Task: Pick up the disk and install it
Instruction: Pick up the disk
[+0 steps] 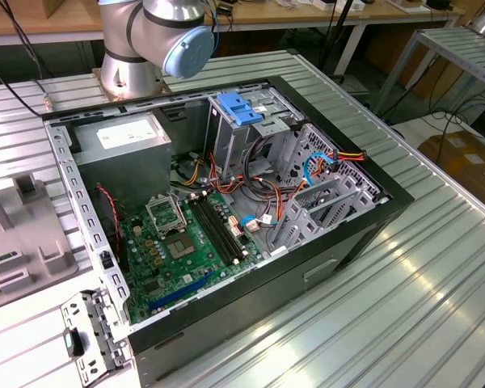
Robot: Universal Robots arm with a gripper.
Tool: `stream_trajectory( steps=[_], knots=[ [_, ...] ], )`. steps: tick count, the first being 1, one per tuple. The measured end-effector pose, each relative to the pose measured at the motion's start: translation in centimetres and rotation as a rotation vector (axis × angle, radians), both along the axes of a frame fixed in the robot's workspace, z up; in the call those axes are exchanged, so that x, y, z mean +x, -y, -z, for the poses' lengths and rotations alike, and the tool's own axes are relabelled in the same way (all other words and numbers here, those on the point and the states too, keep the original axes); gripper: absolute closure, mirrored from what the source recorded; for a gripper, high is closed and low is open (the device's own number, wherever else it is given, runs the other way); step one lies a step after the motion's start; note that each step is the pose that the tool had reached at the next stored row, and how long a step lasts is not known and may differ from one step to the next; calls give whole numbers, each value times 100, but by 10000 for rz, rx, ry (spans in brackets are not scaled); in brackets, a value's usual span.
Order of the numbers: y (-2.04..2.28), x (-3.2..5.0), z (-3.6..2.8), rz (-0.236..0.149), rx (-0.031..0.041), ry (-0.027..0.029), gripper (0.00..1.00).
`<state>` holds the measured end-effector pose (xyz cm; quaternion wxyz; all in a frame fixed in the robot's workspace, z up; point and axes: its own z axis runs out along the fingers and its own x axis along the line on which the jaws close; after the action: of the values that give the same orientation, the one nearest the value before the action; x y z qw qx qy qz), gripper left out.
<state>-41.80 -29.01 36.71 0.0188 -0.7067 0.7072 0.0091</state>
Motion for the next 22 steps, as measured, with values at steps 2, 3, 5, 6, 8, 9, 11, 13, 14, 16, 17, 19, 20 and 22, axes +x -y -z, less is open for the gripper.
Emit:
stream_trajectory(
  steps=[2,3,5,6,8,9,11,13,14,16,17,19,20,22],
  knots=[
    [0,0,-25,0,0,0,64],
    [0,0,-35,0,1,1,64],
    [0,0,-62,0,1,0,64],
    [0,0,-78,0,1,0,64],
    [0,0,-98,0,1,0,64],
    [0,0,-113,0,2,0,64],
    [0,0,-134,0,3,0,64],
    [0,0,-157,0,4,0,64],
    [0,0,-179,0,4,0,64],
    [0,0,-206,0,4,0,64],
    [0,0,-216,0,4,-1,64],
    [0,0,-238,0,5,0,64],
    [0,0,-248,0,4,-1,64],
    [0,0,-267,0,5,1,64]
  ],
)
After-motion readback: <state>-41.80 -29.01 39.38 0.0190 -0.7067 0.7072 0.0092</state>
